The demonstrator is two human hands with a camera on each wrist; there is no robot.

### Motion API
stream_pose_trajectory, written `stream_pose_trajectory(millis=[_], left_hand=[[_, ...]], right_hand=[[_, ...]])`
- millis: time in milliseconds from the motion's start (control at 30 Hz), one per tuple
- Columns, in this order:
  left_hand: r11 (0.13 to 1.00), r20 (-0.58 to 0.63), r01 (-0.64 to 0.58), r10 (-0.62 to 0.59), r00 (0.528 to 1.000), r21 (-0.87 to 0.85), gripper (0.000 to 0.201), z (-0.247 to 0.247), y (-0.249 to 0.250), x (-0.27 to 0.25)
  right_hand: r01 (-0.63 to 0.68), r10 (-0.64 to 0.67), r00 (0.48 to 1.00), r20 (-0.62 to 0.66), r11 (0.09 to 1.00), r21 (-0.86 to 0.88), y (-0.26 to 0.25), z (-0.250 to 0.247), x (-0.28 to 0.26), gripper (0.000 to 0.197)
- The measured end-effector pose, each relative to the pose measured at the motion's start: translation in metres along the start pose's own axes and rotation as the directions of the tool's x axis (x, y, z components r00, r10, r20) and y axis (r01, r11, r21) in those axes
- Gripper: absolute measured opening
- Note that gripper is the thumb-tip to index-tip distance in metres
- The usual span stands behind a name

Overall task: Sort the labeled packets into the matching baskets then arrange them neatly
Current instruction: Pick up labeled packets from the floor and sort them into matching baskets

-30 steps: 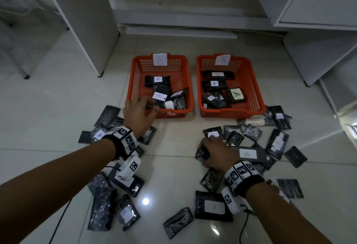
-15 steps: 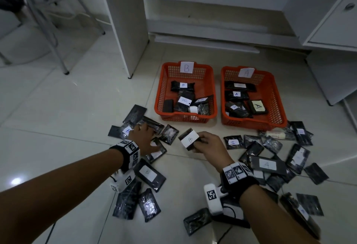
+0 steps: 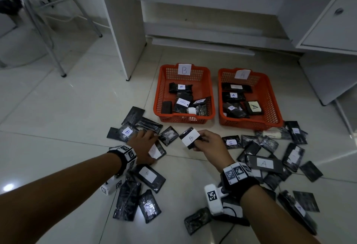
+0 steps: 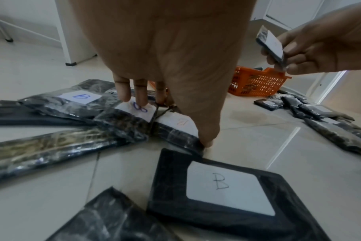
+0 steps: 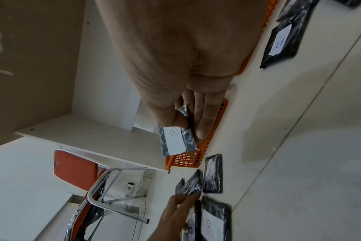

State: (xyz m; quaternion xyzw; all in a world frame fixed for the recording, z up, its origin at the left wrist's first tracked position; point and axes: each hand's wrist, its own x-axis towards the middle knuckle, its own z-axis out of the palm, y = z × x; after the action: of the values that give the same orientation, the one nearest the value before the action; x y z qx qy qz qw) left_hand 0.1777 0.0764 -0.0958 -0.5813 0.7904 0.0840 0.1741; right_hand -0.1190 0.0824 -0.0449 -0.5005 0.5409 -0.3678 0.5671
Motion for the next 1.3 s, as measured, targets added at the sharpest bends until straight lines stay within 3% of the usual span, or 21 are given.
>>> stream_pose_trajectory(millis=[167, 233, 300, 400, 500, 567, 633, 800, 933, 1067, 1133, 1200, 1300], left_hand=[[0.999, 0.019, 0.04, -0.04, 0.999, -0.029, 0.106, -0.005, -0.005, -0.003], [0.988, 0.008, 0.045, -0.045, 0.999, -0.15, 0.101, -0.009, -0.002, -0.002], [0.927, -0.014, 0.037, -0.045, 0.999, -0.373, 0.081, -0.013, 0.002, 0.001], [0.757, -0.101, -0.024, -0.056, 0.993, -0.652, 0.052, -0.025, 0.009, 0.001], [0.449, -0.194, -0.088, -0.195, 0.962, -0.889, 0.045, -0.044, 0.016, 0.001], [0.251, -0.212, -0.143, -0.275, 0.938, -0.957, 0.043, -0.057, 0.017, 0.004], [0.199, -0.231, -0.17, -0.339, 0.912, -0.965, 0.042, -0.069, 0.015, 0.007], [0.334, -0.289, -0.135, -0.472, 0.833, -0.933, 0.045, -0.098, 0.004, 0.035], [0.475, -0.291, 0.01, -0.557, 0.778, -0.88, 0.046, -0.119, -0.007, 0.081], [0.58, -0.192, 0.235, -0.578, 0.793, -0.78, 0.044, -0.11, -0.008, 0.107], [0.687, -0.202, 0.311, -0.558, 0.805, -0.657, 0.044, -0.103, -0.008, 0.109], [0.777, -0.287, 0.316, -0.527, 0.8, -0.545, 0.05, -0.097, -0.01, 0.107], [0.767, -0.361, 0.29, -0.553, 0.751, -0.572, 0.06, -0.089, -0.024, 0.099]], right_hand=[[-0.005, 0.005, 1.0, -0.011, 1.0, -0.006, 0.0, -0.003, -0.003, 0.014], [-0.004, 0.004, 1.0, -0.016, 1.0, 0.008, -0.002, -0.005, -0.003, 0.013], [0.006, -0.006, 1.0, -0.022, 1.0, 0.021, -0.006, -0.006, -0.003, 0.012], [0.033, -0.031, 0.999, -0.043, 0.998, 0.055, -0.011, -0.007, -0.003, 0.016], [0.057, -0.046, 0.994, -0.094, 0.991, 0.122, -0.015, -0.007, 0.002, 0.024], [0.075, -0.05, 0.988, -0.146, 0.982, 0.173, -0.017, -0.007, 0.006, 0.023], [0.089, -0.043, 0.979, -0.201, 0.971, 0.224, -0.018, -0.008, 0.01, 0.024], [0.081, -0.04, 0.967, -0.25, 0.985, 0.155, -0.014, -0.011, 0.019, 0.02], [0.062, -0.043, 0.956, -0.289, 0.996, 0.058, -0.011, -0.005, 0.032, 0.018], [0.056, -0.051, 0.933, -0.356, 0.998, 0.004, -0.019, -0.002, 0.058, 0.014], [0.051, -0.06, 0.923, -0.381, 0.998, -0.034, -0.026, -0.002, 0.077, 0.016], [0.041, -0.082, 0.914, -0.398, 0.993, -0.111, -0.033, -0.003, 0.095, 0.017], [0.008, -0.123, 0.916, -0.383, 0.957, -0.289, -0.042, -0.007, 0.115, 0.013]])
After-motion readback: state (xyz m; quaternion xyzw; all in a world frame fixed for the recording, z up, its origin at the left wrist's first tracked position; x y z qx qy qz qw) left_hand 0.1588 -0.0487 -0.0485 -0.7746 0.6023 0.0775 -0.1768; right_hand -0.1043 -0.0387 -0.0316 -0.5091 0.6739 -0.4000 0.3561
